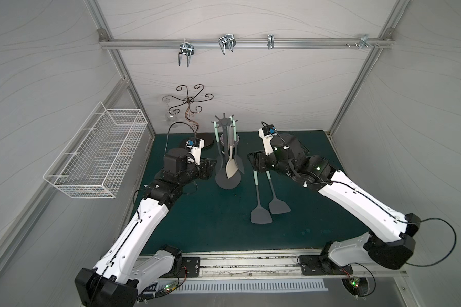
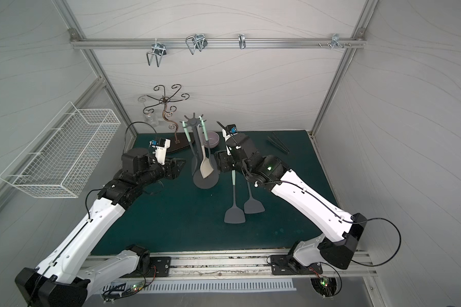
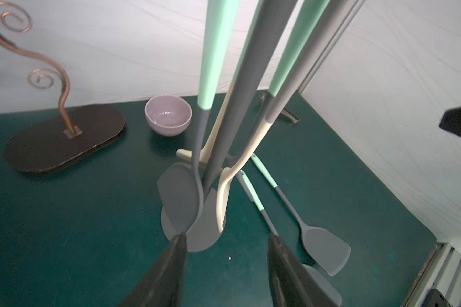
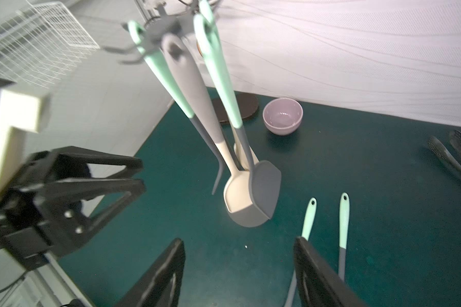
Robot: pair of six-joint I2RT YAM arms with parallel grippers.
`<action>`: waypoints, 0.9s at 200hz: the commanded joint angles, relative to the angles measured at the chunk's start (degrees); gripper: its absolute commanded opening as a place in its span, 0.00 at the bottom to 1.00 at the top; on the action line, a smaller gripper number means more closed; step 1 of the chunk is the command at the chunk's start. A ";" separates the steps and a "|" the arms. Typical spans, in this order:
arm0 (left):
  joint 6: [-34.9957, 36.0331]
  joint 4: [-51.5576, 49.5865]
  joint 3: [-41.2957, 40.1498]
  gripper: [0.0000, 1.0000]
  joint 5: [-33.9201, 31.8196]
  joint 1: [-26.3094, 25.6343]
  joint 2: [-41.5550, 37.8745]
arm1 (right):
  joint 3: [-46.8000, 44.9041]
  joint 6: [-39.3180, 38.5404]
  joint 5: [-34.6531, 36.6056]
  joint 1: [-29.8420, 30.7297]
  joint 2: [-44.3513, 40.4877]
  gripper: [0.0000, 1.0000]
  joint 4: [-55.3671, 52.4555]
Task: Take the spatula off the kitchen utensil rack
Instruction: Take off the spatula from the rack.
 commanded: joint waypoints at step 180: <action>4.73 27.11 13.12 0.46 45.70 15.02 26.81 | 11.44 -3.96 -12.42 -6.11 5.64 0.68 1.85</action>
